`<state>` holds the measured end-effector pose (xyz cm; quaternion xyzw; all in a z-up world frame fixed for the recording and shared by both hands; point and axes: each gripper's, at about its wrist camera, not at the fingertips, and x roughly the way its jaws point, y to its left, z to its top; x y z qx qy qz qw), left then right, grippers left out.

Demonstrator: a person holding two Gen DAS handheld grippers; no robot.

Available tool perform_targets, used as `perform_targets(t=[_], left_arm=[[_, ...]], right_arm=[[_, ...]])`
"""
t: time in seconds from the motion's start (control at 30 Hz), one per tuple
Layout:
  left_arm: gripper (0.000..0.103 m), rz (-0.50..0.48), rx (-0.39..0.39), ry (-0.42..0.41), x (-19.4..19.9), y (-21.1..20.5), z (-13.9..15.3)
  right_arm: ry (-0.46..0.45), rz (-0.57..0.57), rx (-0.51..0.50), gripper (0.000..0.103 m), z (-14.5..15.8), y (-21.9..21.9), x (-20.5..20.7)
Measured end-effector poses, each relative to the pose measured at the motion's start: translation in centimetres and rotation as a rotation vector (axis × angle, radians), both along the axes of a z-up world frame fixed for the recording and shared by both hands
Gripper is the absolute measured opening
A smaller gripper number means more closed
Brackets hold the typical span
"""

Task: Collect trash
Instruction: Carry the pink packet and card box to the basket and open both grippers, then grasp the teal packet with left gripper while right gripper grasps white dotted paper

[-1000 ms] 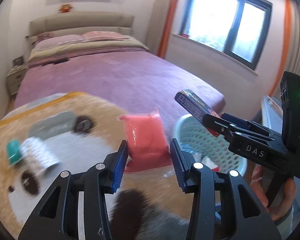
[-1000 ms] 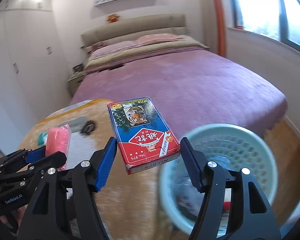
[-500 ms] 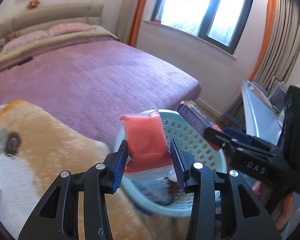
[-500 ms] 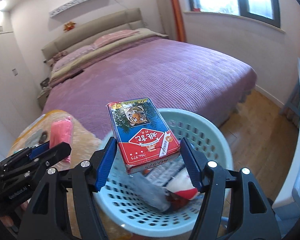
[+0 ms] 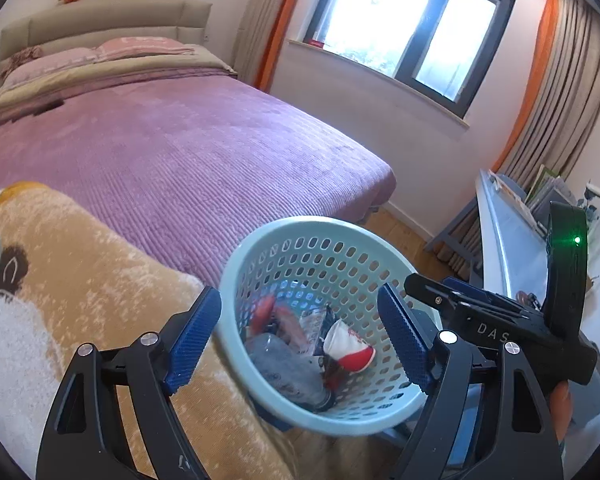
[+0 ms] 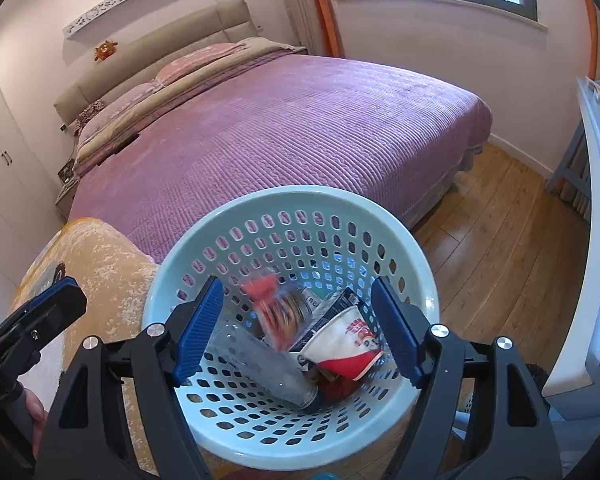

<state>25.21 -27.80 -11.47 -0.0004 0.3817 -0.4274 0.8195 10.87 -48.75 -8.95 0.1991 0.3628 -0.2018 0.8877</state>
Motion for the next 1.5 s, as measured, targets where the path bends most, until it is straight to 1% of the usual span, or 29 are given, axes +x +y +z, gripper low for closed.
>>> perform_targets(t=[0.23, 0.37, 0.47, 0.63, 0.67, 0.77, 0.9, 0.97, 1.03, 1.13, 1.23, 1.33, 1.4, 1.5], left_arm=[[0.079, 0.054, -0.032, 0.011, 0.5, 3.7, 0.5], [0.078, 0.119, -0.051, 0.002, 1.2, 7.7, 1.3], [0.079, 0.177, -0.088, 0.009, 2.0, 11.3, 2.0], [0.079, 0.306, -0.099, 0.001, 3.7, 17.7, 3.1], [0.079, 0.323, -0.109, 0.004, 3.9, 18.7, 3.3], [0.079, 0.385, -0.137, 0.010, 4.8, 22.7, 3.6], [0.079, 0.488, -0.133, 0.026, 6.5, 27.7, 3.3], [0.079, 0.544, -0.125, 0.040, 7.6, 30.0, 2.9], [0.079, 0.587, -0.101, 0.057, 8.7, 31.6, 2.3], [0.077, 0.627, -0.054, 0.080, 10.2, 33.2, 1.3], [0.077, 0.631, -0.048, 0.113, 11.0, 34.4, -0.2], [0.076, 0.632, -0.040, 0.137, 12.2, 34.2, -1.5], [0.071, 0.636, -0.035, 0.153, 12.6, 34.3, -2.3], [0.069, 0.640, -0.027, 0.169, 13.1, 34.2, -3.2]], right_arm=[[-0.023, 0.080, -0.043, 0.072, 1.7, 3.3, 0.8], [-0.043, 0.144, -0.063, 0.072, 2.9, 6.5, 2.0], [-0.055, 0.197, -0.085, 0.072, 3.8, 9.4, 3.1], [-0.079, 0.289, -0.095, 0.072, 4.8, 13.7, 5.1], [-0.084, 0.323, -0.091, 0.072, 4.9, 15.2, 5.7], [-0.082, 0.401, -0.101, 0.072, 4.9, 18.6, 7.3], [-0.084, 0.512, -0.099, 0.072, 4.3, 23.6, 9.4], [-0.080, 0.570, -0.100, 0.070, 3.7, 26.3, 10.9], [-0.065, 0.615, -0.106, 0.064, 3.0, 28.6, 12.2], [-0.042, 0.666, -0.093, 0.059, 2.0, 30.7, 13.8], [-0.033, 0.708, -0.069, 0.059, 1.1, 32.5, 15.2], [-0.023, 0.730, -0.057, 0.059, 0.5, 33.5, 16.4], [-0.025, 0.750, -0.043, 0.059, 0.1, 34.1, 16.9], [-0.025, 0.775, -0.038, 0.059, -0.4, 35.0, 17.3]])
